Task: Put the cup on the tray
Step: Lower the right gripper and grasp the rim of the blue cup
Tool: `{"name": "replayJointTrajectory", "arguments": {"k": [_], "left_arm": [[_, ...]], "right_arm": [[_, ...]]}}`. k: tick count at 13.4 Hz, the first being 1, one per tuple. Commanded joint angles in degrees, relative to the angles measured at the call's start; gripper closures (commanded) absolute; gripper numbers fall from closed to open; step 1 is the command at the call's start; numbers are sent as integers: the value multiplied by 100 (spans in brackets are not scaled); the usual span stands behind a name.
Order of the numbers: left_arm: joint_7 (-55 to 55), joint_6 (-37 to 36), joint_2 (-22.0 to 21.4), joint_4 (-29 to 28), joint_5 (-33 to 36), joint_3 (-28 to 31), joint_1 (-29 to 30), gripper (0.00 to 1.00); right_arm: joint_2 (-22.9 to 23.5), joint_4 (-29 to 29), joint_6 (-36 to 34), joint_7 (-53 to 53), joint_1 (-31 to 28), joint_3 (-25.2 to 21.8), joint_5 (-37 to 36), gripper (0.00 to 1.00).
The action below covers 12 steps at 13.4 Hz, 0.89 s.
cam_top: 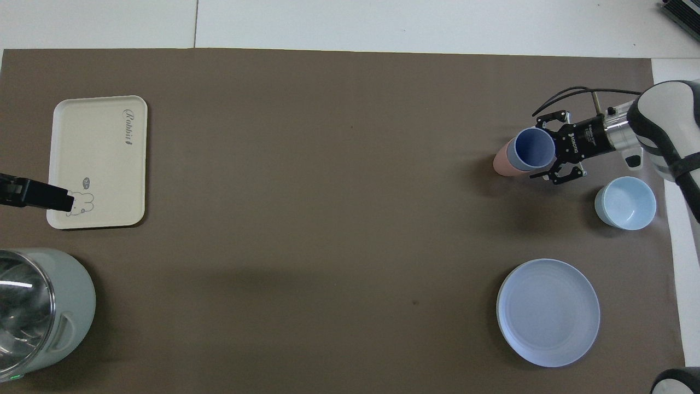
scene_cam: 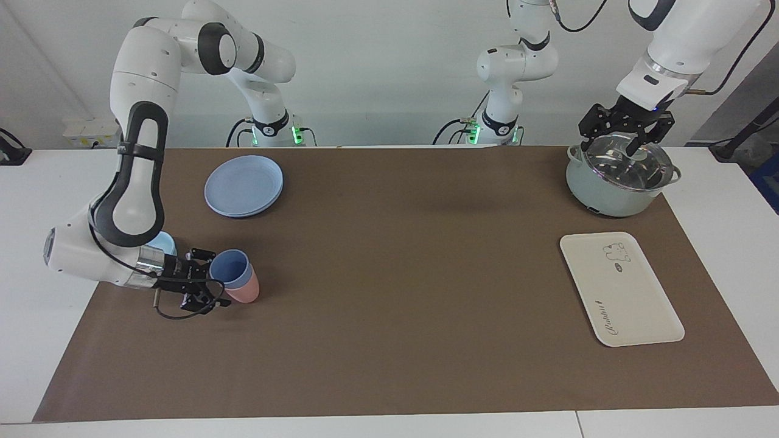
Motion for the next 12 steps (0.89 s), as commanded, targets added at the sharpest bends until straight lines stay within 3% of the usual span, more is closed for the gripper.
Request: {"name": "replayJointTrajectory", "arguments": {"k": [1,3,5,9,12], "left_arm": [[-43,-74,-44,-36,-39,-16,55,0],[-43,-74,-53,-36,-39,-16,55,0],[-43,-74,-53,-36,-39,-16,55,0],[-43,-74,-53,-36,-39,-16,55,0],[-43,-74,-44,-36,-48,-16,55,0]], "right_arm": [[-223,-331,-21,78,-47,48,252,5],[-241,-393,-48,44,-39,48,411,8],[-249,-410,-65,43,-30,83,525,19],[-302,-428,-180,34,40,127,639,100],[-599,-524,-171,253,294,118,684,100]]}}
